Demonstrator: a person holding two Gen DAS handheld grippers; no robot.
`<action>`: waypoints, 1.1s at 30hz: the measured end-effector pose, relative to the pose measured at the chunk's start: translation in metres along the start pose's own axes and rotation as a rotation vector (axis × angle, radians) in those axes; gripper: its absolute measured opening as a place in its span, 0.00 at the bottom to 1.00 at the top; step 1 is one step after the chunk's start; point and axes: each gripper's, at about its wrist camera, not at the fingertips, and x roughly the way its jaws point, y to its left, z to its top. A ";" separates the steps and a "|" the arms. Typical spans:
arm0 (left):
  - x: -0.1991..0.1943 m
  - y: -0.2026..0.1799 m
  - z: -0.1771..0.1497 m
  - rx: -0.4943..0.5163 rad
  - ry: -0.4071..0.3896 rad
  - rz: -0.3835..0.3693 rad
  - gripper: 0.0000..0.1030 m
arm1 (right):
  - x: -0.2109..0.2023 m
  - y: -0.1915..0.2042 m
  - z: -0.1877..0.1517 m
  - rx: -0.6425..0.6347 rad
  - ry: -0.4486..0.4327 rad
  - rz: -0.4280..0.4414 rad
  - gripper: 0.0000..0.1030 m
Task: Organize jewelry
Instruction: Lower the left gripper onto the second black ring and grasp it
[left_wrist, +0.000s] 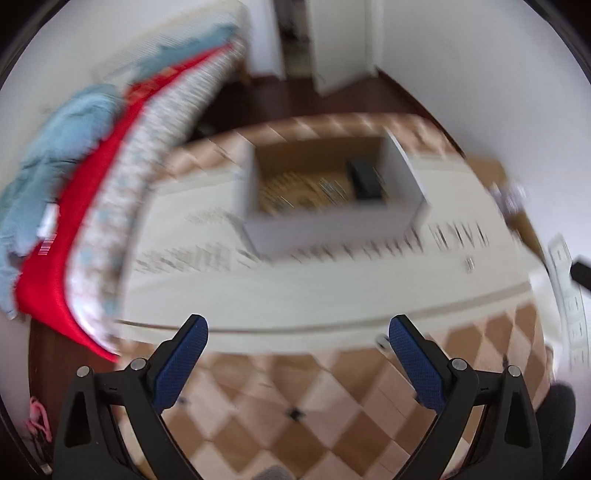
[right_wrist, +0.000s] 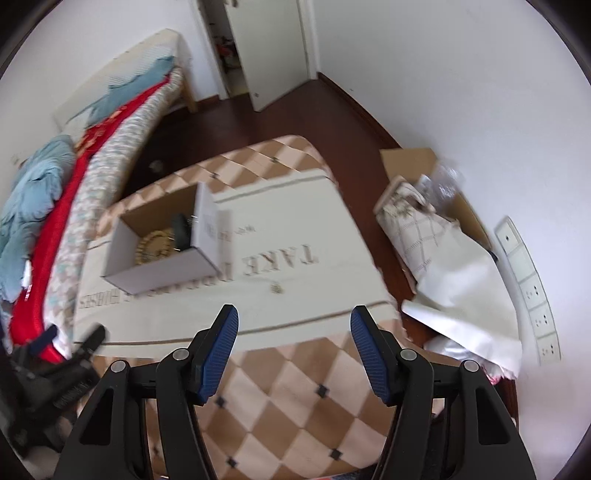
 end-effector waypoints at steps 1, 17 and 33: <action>0.007 -0.007 -0.002 0.014 0.016 -0.005 0.97 | 0.003 -0.004 -0.001 0.006 0.005 -0.008 0.64; 0.062 -0.066 -0.022 0.125 0.155 -0.100 0.26 | 0.037 -0.017 -0.004 0.041 0.064 -0.025 0.64; 0.047 -0.057 -0.015 0.119 0.110 -0.108 0.02 | 0.031 -0.013 -0.003 0.037 0.041 -0.021 0.64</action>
